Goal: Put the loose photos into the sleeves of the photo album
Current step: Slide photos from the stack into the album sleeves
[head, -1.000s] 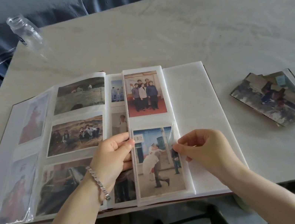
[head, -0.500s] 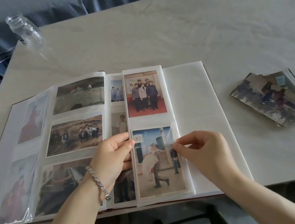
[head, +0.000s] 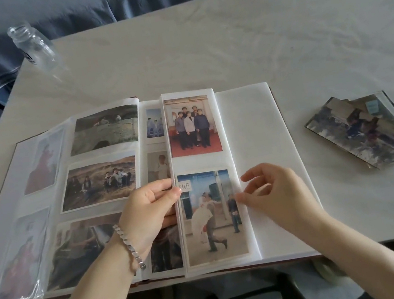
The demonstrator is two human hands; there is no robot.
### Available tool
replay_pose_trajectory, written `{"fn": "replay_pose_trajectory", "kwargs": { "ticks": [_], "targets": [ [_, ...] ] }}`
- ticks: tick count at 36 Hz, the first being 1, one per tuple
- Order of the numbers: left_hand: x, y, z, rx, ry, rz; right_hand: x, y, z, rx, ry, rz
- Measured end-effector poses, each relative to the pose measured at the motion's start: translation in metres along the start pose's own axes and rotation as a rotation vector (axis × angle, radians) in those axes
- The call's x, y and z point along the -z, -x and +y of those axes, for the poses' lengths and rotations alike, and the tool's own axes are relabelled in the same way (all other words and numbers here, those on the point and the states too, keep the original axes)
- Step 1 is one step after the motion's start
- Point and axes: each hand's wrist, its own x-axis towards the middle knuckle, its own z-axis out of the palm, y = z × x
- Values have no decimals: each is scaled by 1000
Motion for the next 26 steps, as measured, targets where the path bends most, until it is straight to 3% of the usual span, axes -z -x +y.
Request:
{"fn": "replay_pose_trajectory", "kwargs": {
  "ticks": [4,9,17,23,26],
  "targets": [
    [1,4,8,43,181,-93,3,0,-2,107,28,46],
    [-10,16,31,76,379,-296,9,5,-25,138,-140,-78],
    [-40,23,50,-56,182,-262,18,13,-36,150,-180,-106],
    [-40,17,44,-227,-83,-102,22,10,-26,81,-245,-124],
    [-38,13,39,-233,-172,-68,35,8,-22,46,-185,-45]
  ]
}}
